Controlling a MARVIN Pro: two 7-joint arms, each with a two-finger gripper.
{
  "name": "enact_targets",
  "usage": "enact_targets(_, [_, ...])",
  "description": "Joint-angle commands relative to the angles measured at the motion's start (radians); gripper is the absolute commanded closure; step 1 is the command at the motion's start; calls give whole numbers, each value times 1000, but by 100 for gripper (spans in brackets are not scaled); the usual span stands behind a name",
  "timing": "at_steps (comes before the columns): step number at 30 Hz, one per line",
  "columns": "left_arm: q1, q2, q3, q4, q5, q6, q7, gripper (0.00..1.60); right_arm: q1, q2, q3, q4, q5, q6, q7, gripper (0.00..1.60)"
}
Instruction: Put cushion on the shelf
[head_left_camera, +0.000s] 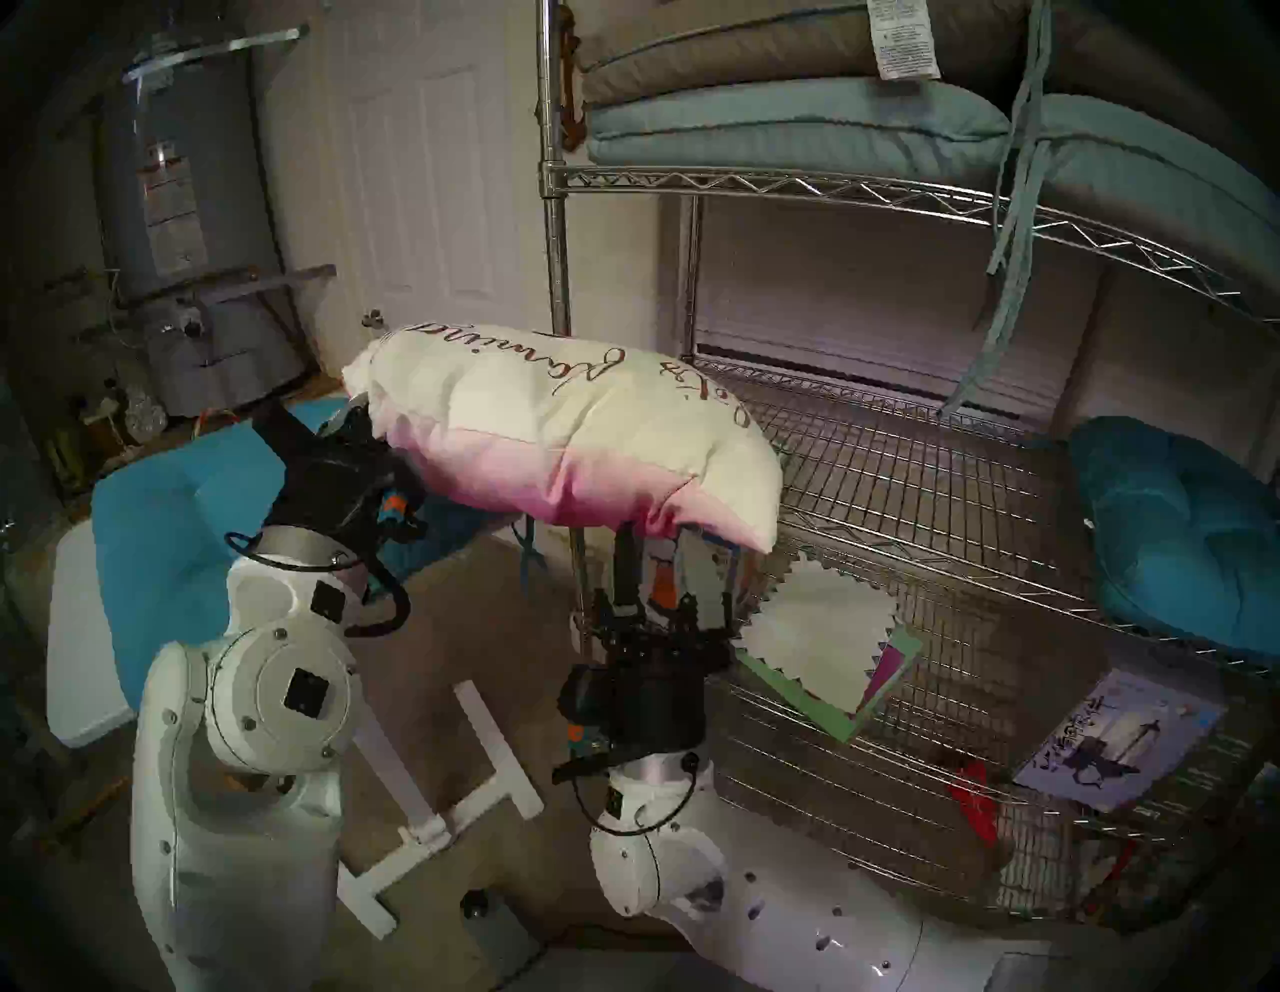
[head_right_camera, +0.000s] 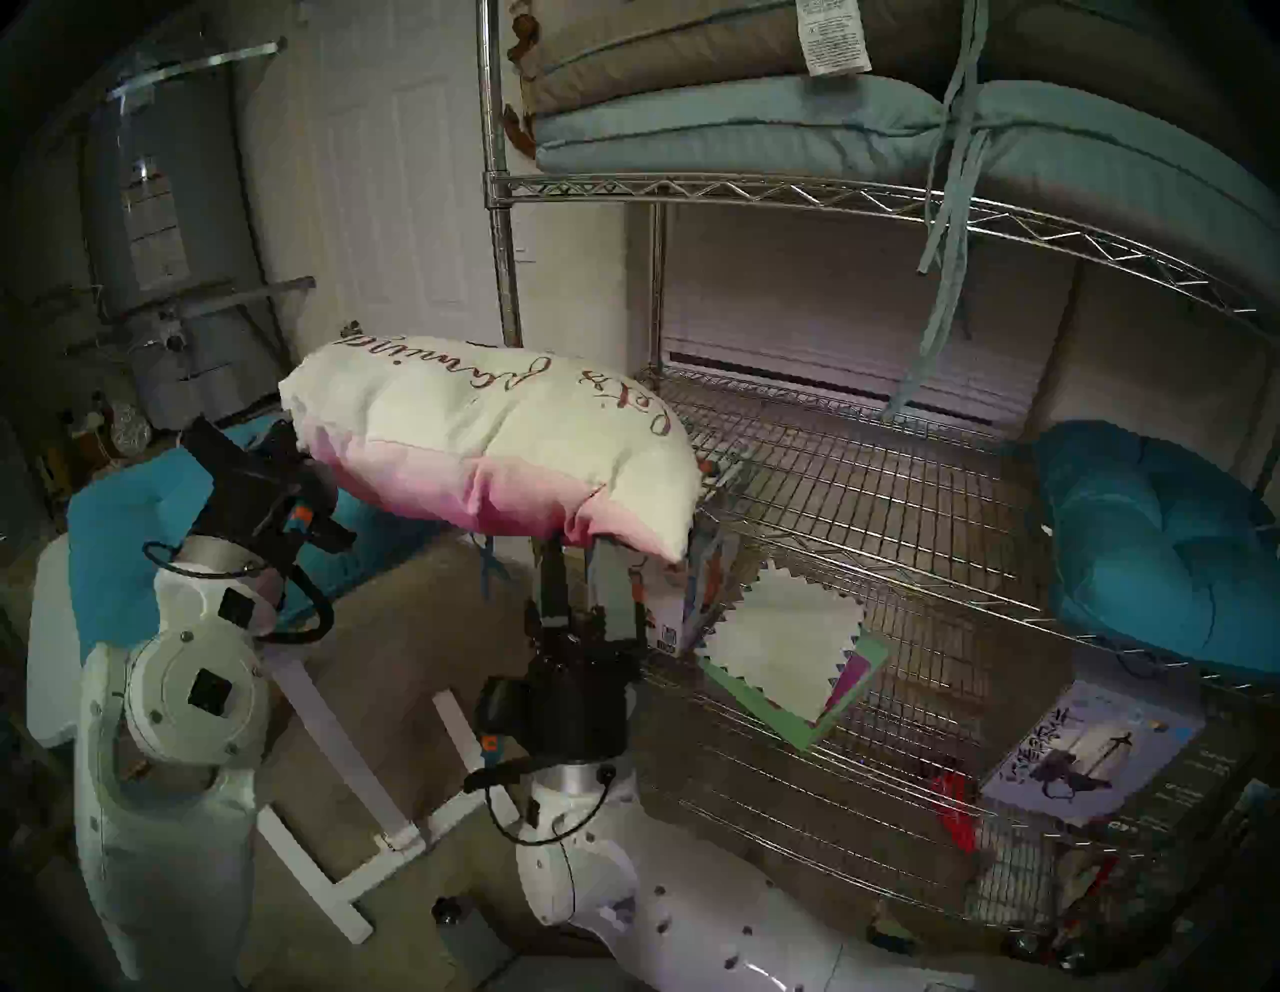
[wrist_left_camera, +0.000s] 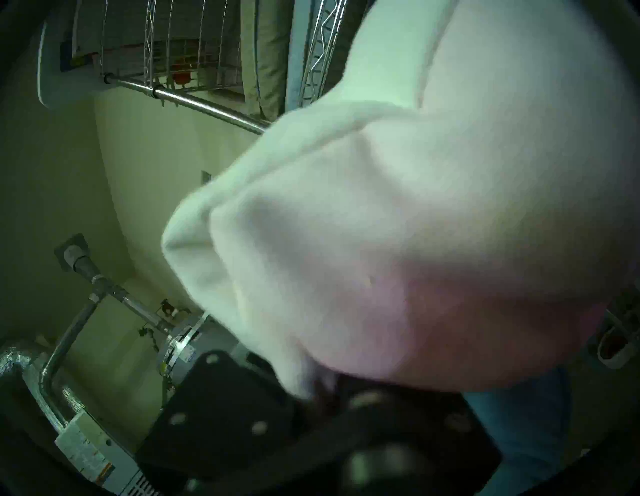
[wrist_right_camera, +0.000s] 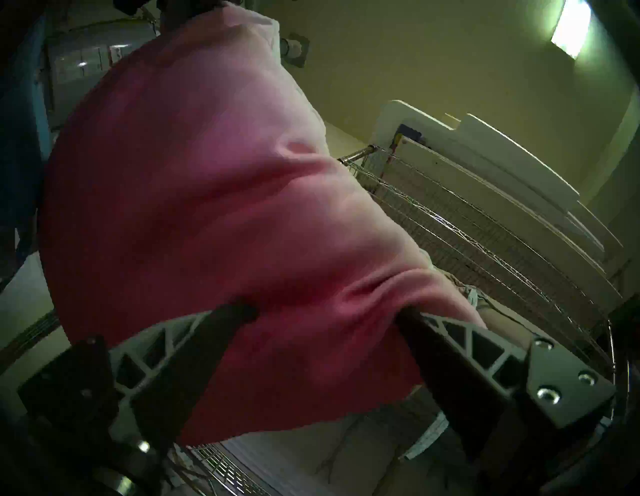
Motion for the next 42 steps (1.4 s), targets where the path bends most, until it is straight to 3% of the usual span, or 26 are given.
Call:
enact_targets(1, [-4, 7, 1, -12, -6, -14, 1, 160, 76, -37, 18, 2, -3, -18, 16, 0])
enact_targets(9, [1, 11, 0, -12, -13, -17, 9, 160, 133, -57, 34, 78, 18, -84, 35, 0])
enact_targets(10, [3, 12, 0, -12, -13, -18, 11, 160, 137, -64, 38, 88, 23, -87, 37, 99])
enact_targets(11, [5, 13, -1, -12, -12, -18, 12, 160, 145, -69, 40, 95, 23, -91, 38, 160])
enact_targets(19, [13, 13, -3, -12, -8, -9, 20, 160, 167, -71, 56, 134, 35, -127, 35, 160])
enact_targets(25, [-43, 16, 32, -12, -1, 10, 3, 160, 192, -34, 98, 138, 36, -130, 36, 160])
enact_targets(38, [-217, 6, 230, -12, 50, 15, -44, 160, 210, 80, 205, 102, 49, -145, 47, 160])
enact_targets(42, [-255, -4, 305, 2, 97, 19, -48, 160, 200, 134, 246, 86, 72, -178, 41, 160])
